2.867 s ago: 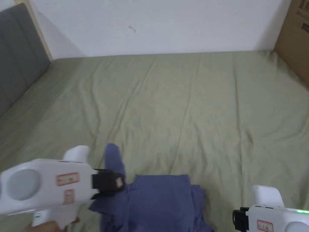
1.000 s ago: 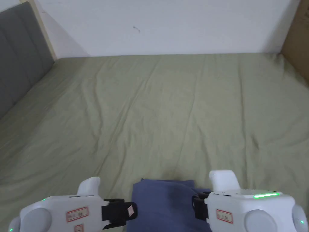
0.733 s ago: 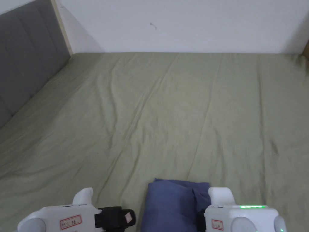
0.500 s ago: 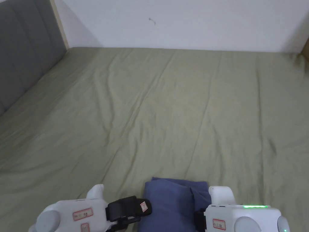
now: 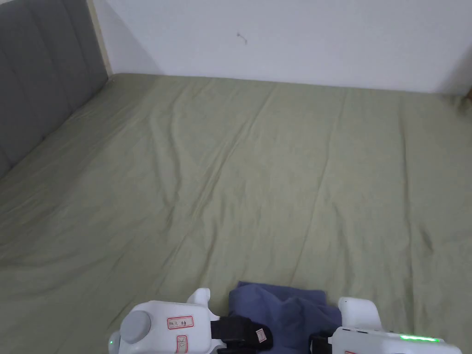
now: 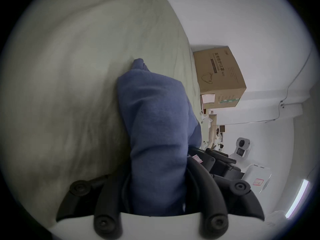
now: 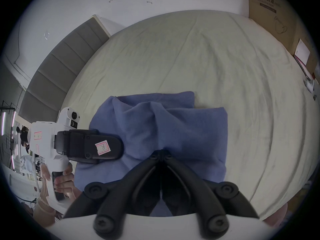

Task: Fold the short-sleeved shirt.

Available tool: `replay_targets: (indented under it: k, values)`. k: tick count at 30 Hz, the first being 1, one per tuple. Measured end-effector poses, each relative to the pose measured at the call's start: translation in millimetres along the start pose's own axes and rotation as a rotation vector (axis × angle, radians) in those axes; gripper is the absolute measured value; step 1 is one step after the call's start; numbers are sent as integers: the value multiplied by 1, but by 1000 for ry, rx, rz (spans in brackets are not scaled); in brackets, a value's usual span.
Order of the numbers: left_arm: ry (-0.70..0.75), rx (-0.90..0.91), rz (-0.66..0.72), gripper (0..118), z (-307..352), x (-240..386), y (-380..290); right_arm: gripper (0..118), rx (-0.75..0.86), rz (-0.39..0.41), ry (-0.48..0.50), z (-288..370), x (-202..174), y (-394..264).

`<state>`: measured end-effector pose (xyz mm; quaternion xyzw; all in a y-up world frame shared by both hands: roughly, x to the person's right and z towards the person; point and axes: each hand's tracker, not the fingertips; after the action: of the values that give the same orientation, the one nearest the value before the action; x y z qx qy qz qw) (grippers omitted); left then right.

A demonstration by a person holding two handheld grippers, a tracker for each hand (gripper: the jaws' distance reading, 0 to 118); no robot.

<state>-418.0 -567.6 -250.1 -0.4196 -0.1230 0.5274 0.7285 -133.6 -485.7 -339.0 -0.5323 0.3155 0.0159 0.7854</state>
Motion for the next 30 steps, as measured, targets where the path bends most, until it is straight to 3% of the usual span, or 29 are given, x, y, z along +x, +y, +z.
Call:
replay_targets:
  k: [4, 10, 14, 21, 22, 25, 28, 30]
  values:
    - [117, 3, -133, 29, 38, 0, 18, 0, 49, -7, -7, 17, 0, 6]
    - [457, 67, -208, 29, 145, 5, 59, 0, 91, -30, -43, 27, 9, 14]
    - [844, 85, -249, 29, 206, -13, 102, 0, 83, -55, -67, 22, 17, 13]
    - [1473, 59, -377, 29, 251, -34, 131, 0, 51, -70, -95, 16, 23, 9]
    - [1510, 56, -410, 39, 255, -42, 133, 0, 48, -69, -97, 15, 23, 9]
    - [1645, 55, -427, 102, 261, -50, 133, 0, 32, -69, -102, 12, 24, 7]
    - [1562, 160, -416, 105, 271, -36, 127, 0, 24, -73, -98, 11, 24, 6]
    - [1497, 162, -377, 98, 271, -24, 121, 0, 21, -73, -96, 11, 23, 6]
